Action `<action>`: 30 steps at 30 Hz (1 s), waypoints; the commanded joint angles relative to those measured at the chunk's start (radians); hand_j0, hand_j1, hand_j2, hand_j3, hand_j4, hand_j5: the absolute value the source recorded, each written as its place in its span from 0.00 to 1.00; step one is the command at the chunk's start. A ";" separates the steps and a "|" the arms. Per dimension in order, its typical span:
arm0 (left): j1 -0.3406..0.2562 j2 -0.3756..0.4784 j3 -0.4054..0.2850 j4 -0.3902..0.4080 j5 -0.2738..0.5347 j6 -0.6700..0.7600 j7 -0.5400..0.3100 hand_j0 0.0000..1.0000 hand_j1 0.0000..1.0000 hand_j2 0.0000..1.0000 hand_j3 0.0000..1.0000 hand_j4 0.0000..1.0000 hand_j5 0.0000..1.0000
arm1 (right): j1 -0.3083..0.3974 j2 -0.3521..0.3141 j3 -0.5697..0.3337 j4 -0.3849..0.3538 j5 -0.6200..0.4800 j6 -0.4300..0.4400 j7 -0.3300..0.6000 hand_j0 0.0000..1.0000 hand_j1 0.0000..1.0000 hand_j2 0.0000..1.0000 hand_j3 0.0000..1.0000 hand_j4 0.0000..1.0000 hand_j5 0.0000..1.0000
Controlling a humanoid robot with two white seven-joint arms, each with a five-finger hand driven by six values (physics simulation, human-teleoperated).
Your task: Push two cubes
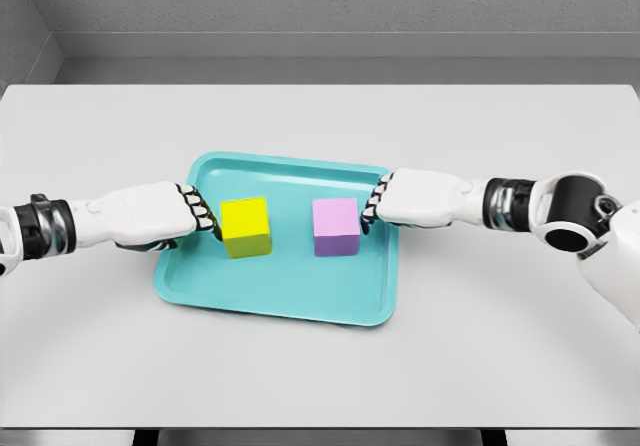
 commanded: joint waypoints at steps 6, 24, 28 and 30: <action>-0.002 0.000 0.001 -0.009 0.003 0.002 -0.009 0.73 0.73 0.73 0.73 0.73 0.73 | -0.006 0.029 0.004 0.009 0.004 0.002 0.001 0.59 0.59 0.59 0.59 0.59 0.59; -0.017 -0.023 0.001 0.028 -0.003 0.002 -0.013 0.73 0.73 0.73 0.73 0.73 0.73 | -0.017 0.097 0.005 0.051 0.014 0.002 -0.002 0.59 0.59 0.59 0.59 0.59 0.59; -0.018 -0.036 0.001 0.025 -0.006 0.002 -0.016 0.73 0.73 0.73 0.73 0.73 0.73 | -0.017 0.105 0.005 0.051 0.014 0.002 -0.002 0.59 0.59 0.59 0.59 0.59 0.59; -0.018 -0.037 0.001 0.019 -0.009 0.002 -0.016 0.73 0.73 0.73 0.73 0.73 0.73 | -0.018 0.105 0.005 0.054 0.014 0.002 -0.002 0.59 0.59 0.59 0.59 0.59 0.59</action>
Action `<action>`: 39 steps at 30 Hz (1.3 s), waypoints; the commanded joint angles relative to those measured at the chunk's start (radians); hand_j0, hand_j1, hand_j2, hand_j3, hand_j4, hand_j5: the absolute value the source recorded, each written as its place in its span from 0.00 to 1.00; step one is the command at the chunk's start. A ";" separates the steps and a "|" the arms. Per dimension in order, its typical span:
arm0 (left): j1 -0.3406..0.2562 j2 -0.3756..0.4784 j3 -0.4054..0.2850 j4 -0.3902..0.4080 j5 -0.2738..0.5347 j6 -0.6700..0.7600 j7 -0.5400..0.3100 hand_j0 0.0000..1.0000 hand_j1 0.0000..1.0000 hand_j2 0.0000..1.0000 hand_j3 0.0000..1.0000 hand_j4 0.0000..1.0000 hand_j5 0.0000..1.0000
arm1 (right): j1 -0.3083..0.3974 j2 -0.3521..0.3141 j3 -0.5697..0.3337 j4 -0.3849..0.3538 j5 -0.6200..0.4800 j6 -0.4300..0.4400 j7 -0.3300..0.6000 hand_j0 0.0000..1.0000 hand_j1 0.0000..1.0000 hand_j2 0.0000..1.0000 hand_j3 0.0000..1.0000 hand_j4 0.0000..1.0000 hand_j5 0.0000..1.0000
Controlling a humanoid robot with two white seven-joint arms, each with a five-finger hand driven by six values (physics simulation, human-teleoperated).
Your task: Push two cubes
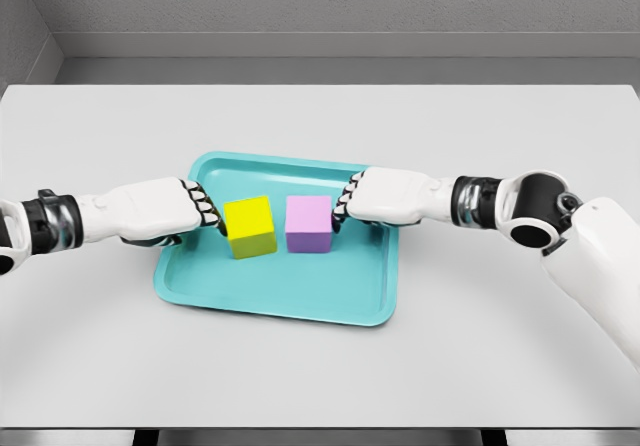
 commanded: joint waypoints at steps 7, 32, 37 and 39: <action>-0.003 -0.011 0.000 0.006 0.000 0.002 -0.002 0.73 0.73 0.73 0.73 0.73 0.73 | -0.020 0.028 0.029 0.054 0.012 0.002 -0.002 0.59 0.59 0.59 0.59 0.59 0.59; -0.012 0.007 0.049 0.055 0.005 0.002 -0.016 0.66 0.66 0.66 0.66 0.66 0.66 | -0.058 0.053 0.029 0.094 0.025 0.002 0.000 0.59 0.59 0.59 0.59 0.59 0.59; -0.012 0.099 0.103 0.054 0.017 0.002 -0.006 0.96 0.96 0.96 0.96 0.96 0.96 | -0.068 -0.180 -0.092 -0.144 -0.099 0.002 0.003 0.63 0.63 0.63 0.63 0.63 0.63; -0.011 0.108 0.105 0.055 0.026 0.002 -0.003 1.00 1.00 1.00 1.00 1.00 1.00 | -0.031 -0.283 -0.273 -0.218 -0.212 0.002 -0.002 0.81 0.81 0.81 0.81 0.81 0.81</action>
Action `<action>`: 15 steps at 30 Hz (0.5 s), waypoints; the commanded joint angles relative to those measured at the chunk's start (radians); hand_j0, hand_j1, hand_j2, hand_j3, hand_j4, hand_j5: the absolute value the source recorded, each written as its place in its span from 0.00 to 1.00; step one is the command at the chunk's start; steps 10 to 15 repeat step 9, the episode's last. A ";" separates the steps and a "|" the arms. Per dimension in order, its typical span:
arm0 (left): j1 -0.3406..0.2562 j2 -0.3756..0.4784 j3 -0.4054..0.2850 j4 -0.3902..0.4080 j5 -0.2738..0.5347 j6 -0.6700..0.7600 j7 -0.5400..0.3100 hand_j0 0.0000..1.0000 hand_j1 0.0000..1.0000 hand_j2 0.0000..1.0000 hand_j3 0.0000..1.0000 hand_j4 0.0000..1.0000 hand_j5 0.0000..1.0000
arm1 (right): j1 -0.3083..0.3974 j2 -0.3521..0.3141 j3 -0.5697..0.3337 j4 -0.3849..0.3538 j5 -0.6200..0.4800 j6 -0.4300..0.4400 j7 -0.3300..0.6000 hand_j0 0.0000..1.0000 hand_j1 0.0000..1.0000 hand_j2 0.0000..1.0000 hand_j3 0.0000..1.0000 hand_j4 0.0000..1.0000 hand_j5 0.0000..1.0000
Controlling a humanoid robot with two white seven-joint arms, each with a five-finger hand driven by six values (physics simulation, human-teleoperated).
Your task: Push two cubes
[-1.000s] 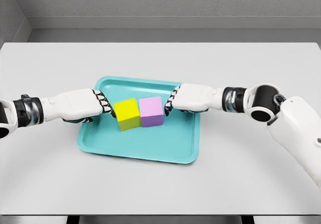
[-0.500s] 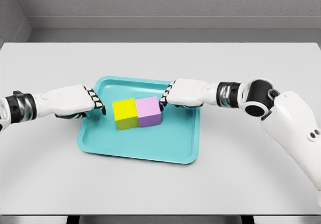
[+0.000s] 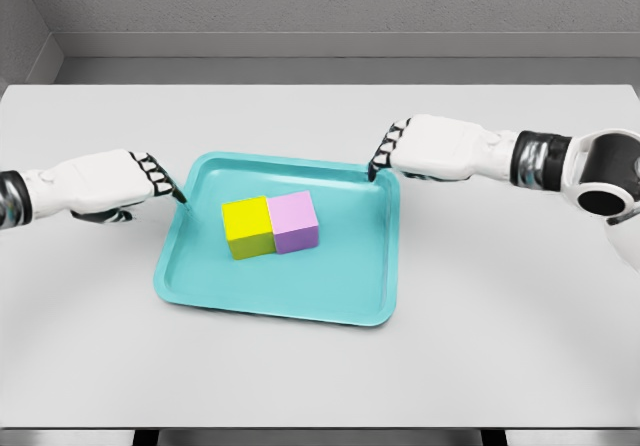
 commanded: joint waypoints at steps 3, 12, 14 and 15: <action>0.000 0.050 0.016 0.057 0.068 0.002 0.003 1.00 1.00 1.00 1.00 1.00 1.00 | 0.161 -0.151 -0.328 -0.092 -0.192 0.004 -0.007 1.00 1.00 1.00 1.00 1.00 1.00; -0.002 0.075 0.052 0.122 0.119 0.002 0.003 1.00 1.00 1.00 1.00 1.00 1.00 | 0.230 -0.146 -0.333 -0.087 -0.192 0.004 -0.011 1.00 1.00 1.00 1.00 1.00 1.00; -0.002 0.075 0.052 0.122 0.119 0.002 0.003 1.00 1.00 1.00 1.00 1.00 1.00 | 0.230 -0.146 -0.333 -0.087 -0.192 0.004 -0.011 1.00 1.00 1.00 1.00 1.00 1.00; -0.002 0.075 0.052 0.122 0.119 0.002 0.003 1.00 1.00 1.00 1.00 1.00 1.00 | 0.230 -0.146 -0.333 -0.087 -0.192 0.004 -0.011 1.00 1.00 1.00 1.00 1.00 1.00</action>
